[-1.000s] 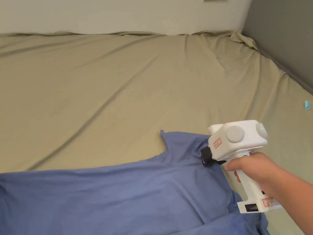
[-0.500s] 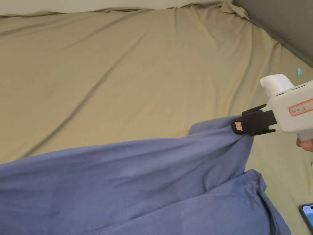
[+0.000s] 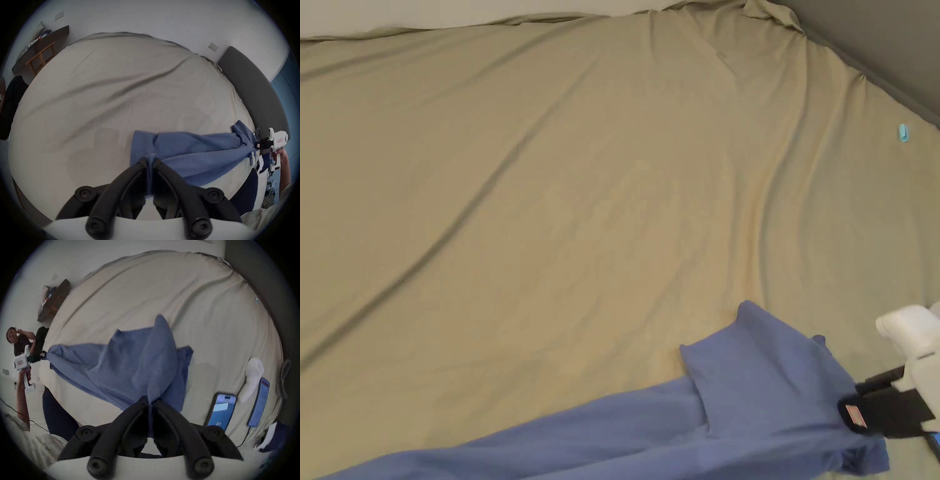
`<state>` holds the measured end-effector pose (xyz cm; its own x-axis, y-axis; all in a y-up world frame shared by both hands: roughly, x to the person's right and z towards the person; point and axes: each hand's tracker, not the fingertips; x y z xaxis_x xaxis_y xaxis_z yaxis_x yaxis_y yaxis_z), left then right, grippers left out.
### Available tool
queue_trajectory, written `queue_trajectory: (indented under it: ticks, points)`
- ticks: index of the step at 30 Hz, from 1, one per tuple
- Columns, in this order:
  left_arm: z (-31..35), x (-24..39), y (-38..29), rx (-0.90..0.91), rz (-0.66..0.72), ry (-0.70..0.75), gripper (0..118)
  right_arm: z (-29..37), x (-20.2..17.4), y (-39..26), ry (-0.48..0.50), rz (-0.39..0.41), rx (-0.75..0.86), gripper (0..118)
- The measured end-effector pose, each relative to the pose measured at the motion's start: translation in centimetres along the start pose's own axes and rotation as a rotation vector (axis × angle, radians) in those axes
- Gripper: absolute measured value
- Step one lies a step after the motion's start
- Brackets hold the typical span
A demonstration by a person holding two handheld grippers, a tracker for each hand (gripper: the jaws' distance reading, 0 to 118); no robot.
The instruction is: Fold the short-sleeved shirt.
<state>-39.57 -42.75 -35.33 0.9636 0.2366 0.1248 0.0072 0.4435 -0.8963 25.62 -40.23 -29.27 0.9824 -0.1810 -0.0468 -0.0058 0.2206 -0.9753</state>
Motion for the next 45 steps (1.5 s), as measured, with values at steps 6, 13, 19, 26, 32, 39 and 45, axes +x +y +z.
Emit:
queue_trajectory:
  ticks: [6,13,19,26,32,39,45]
  points:
    - [-6.1,0.1,-2.0,-0.12,-0.102,0.134,4,-6.3,0.6,-1.1,-0.065,-0.016,-0.062,6]
    - [-6.8,1.3,-3.1,-0.067,-0.189,0.21,4,-7.3,1.8,-1.6,-0.036,-0.09,-0.031,6]
    - [-4.2,0.5,-3.8,-0.004,-0.167,0.196,102,-4.7,0.3,-2.1,-0.055,-0.043,0.021,51]
    - [6.7,2.3,-3.2,0.38,0.038,0.042,118,8.5,-3.6,-4.4,0.154,-0.152,0.586,118]
    - [5.4,5.0,-5.3,0.263,-0.034,0.059,61,5.8,-9.5,-5.7,-0.123,-0.055,0.606,2]
    - [1.3,-2.2,-2.8,0.16,0.149,-0.339,0,3.9,-10.2,-5.1,0.244,-0.06,0.57,2]
    - [-6.0,-12.7,-0.9,-0.103,0.504,-0.83,18,5.7,-9.8,-6.9,0.396,0.029,0.558,2]
